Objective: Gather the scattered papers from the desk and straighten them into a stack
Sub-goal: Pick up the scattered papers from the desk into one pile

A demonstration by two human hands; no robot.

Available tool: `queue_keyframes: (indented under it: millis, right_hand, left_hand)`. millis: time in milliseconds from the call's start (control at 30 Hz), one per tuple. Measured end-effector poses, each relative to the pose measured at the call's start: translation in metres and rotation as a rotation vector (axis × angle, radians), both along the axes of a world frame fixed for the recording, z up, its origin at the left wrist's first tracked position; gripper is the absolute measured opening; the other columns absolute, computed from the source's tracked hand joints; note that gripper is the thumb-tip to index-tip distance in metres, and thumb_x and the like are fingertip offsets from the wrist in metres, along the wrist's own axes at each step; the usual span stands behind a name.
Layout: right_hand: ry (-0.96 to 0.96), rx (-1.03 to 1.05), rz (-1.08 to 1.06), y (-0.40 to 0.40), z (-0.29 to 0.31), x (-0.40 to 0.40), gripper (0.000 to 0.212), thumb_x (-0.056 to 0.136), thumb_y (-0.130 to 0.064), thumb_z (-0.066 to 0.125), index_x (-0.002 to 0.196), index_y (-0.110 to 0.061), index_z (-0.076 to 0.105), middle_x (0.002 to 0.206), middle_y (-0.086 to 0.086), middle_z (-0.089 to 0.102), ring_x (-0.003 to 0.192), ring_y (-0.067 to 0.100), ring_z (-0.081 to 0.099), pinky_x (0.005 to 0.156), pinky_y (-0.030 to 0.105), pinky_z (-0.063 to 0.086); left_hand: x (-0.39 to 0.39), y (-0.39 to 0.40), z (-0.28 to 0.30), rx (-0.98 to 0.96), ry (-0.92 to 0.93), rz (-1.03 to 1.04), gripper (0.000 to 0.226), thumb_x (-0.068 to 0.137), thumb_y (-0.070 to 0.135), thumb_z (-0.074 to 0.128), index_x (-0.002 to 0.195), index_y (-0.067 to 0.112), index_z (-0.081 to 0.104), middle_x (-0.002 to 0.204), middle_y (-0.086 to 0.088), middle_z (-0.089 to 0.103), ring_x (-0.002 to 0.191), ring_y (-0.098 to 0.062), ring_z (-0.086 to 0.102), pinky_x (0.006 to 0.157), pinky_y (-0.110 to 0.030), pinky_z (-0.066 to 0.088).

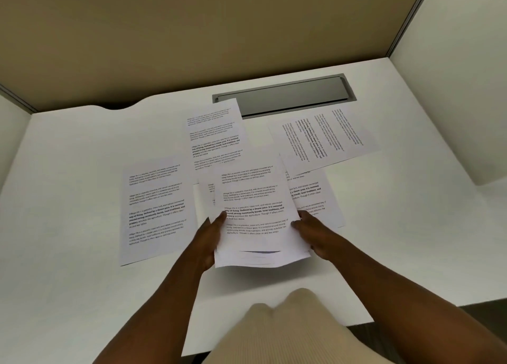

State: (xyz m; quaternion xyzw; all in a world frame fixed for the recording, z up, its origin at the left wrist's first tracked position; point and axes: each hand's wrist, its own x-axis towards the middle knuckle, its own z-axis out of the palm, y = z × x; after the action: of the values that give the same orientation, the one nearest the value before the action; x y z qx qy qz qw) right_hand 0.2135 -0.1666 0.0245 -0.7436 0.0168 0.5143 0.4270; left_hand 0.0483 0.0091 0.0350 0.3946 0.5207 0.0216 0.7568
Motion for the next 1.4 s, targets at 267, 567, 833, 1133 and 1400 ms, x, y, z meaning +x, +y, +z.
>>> queue_keyframes:
  millis: [267,567,833,1133,1400]
  right_hand:
    - [0.077,0.165,-0.102,0.002,0.005,0.006,0.033,0.096,-0.008,0.047,0.127,-0.016,0.053,0.123,0.004,0.065,0.107,0.021,0.062,0.092,0.038,0.052]
    - [-0.127,0.304,-0.128,0.03,0.027,0.027,0.033,0.096,-0.003,0.049,0.124,-0.02,0.053,0.121,0.006,0.064,0.11,0.028,0.062,0.098,0.048,0.05]
    - [-0.165,0.297,-0.253,0.028,0.024,0.045,0.03,0.096,-0.005,0.05,0.119,-0.024,0.053,0.121,0.005,0.065,0.106,0.026,0.063,0.098,0.045,0.049]
    - [-0.202,0.251,-0.294,0.021,0.015,0.048,0.032,0.095,-0.006,0.05,0.118,-0.028,0.055,0.121,0.002,0.064,0.114,0.031,0.059,0.102,0.051,0.046]
    - [-0.221,0.219,-0.283,0.026,0.012,0.042,0.035,0.096,-0.006,0.048,0.128,-0.021,0.051,0.118,0.002,0.063,0.098,0.02,0.061,0.091,0.039,0.048]
  left_hand:
    - [-0.003,0.014,0.007,0.119,-0.07,-0.049,0.031,0.096,0.005,0.054,0.122,0.022,0.055,0.11,-0.002,0.069,0.096,-0.021,0.068,0.073,-0.039,0.059]
    - [-0.004,0.053,0.024,0.175,-0.17,0.015,0.025,0.099,0.03,0.051,0.12,0.021,0.062,0.118,-0.005,0.071,0.104,-0.024,0.068,0.09,-0.041,0.054]
    - [-0.075,0.12,-0.028,0.834,0.788,-0.015,0.058,0.084,0.028,0.073,0.131,0.001,0.051,0.133,-0.024,0.049,0.124,-0.042,0.047,0.105,-0.048,0.039]
    - [-0.109,0.143,-0.047,0.638,0.97,-0.01,0.096,0.064,0.037,0.089,0.133,-0.005,0.037,0.136,-0.031,0.035,0.125,-0.049,0.04,0.103,-0.054,0.04]
    - [-0.108,0.161,-0.047,0.52,0.999,0.038,0.108,0.052,0.037,0.094,0.134,-0.002,0.036,0.137,-0.027,0.039,0.127,-0.044,0.041,0.105,-0.053,0.038]
